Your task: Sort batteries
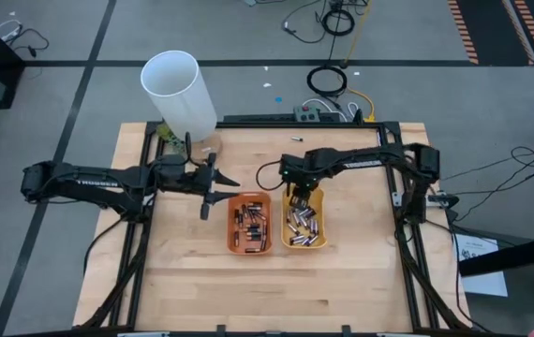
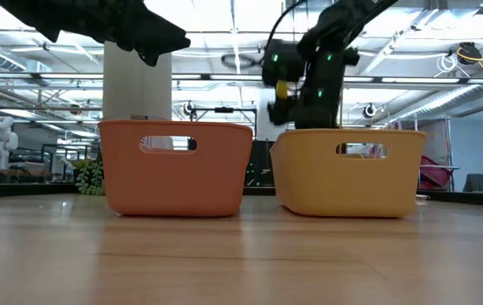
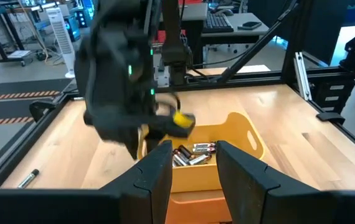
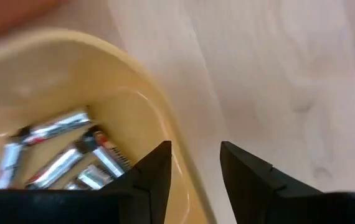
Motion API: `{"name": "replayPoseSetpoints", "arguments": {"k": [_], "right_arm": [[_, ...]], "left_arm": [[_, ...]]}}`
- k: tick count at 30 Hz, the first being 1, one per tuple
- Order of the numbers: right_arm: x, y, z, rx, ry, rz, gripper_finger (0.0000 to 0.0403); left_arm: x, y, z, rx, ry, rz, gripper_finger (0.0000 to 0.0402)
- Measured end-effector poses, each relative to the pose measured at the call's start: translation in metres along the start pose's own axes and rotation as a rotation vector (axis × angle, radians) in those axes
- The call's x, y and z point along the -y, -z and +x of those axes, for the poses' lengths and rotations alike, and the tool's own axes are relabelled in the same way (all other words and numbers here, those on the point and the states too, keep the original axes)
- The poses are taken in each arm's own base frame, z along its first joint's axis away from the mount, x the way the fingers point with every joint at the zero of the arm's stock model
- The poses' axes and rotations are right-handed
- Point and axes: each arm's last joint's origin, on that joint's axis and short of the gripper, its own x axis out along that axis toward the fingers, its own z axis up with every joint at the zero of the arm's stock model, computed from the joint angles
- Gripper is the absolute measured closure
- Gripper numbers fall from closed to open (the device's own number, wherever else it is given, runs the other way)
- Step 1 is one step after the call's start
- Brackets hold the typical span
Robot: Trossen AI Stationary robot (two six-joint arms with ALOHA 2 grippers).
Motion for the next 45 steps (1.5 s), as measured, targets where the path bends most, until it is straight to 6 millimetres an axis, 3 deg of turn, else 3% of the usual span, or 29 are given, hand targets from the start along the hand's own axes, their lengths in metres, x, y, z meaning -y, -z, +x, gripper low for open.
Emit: {"name": "replayPoseSetpoints", "arguments": {"k": [4, 9, 13, 17, 21, 27, 30, 37, 45], "right_arm": [[0.001, 0.004, -0.031, 0.06, -0.016, -0.017, 0.0273], [0.002, 0.019, -0.083, 0.155, -0.048, -0.038, 0.0273], [0.002, 0.034, -0.121, 0.302, -0.028, -0.054, 0.0273], [-0.001, 0.054, -0.139, 0.485, 0.061, -0.051, 0.0273], [-0.002, 0.083, -0.129, 0.608, 0.05, -0.014, 0.0273], [0.001, 0.123, -0.088, 0.706, -0.028, 0.065, 0.0273], [0.005, 0.139, -0.071, 0.711, -0.044, 0.101, 0.0273], [0.013, 0.154, -0.057, 0.698, 0.07, 0.11, 0.0273], [0.013, 0.155, -0.057, 0.692, 0.091, 0.059, 0.0273]], "left_arm": [[-0.001, -0.001, 0.0, -0.006, -0.036, -0.001, 0.0267], [-0.014, -0.012, 0.003, -0.061, -0.163, -0.013, 0.0267], [-0.037, -0.023, 0.018, -0.149, -0.2, -0.025, 0.0267], [-0.073, -0.029, 0.048, -0.26, -0.216, -0.005, 0.0267], [-0.125, -0.028, 0.084, -0.361, -0.136, -0.026, 0.0267], [-0.207, -0.019, 0.144, -0.489, -0.087, 0.008, 0.0267], [-0.239, -0.006, 0.172, -0.552, -0.066, -0.042, 0.0267], [-0.273, 0.029, 0.229, -0.622, -0.016, -0.101, 0.0267], [-0.284, 0.054, 0.25, -0.633, -0.056, -0.204, 0.0267]]}}
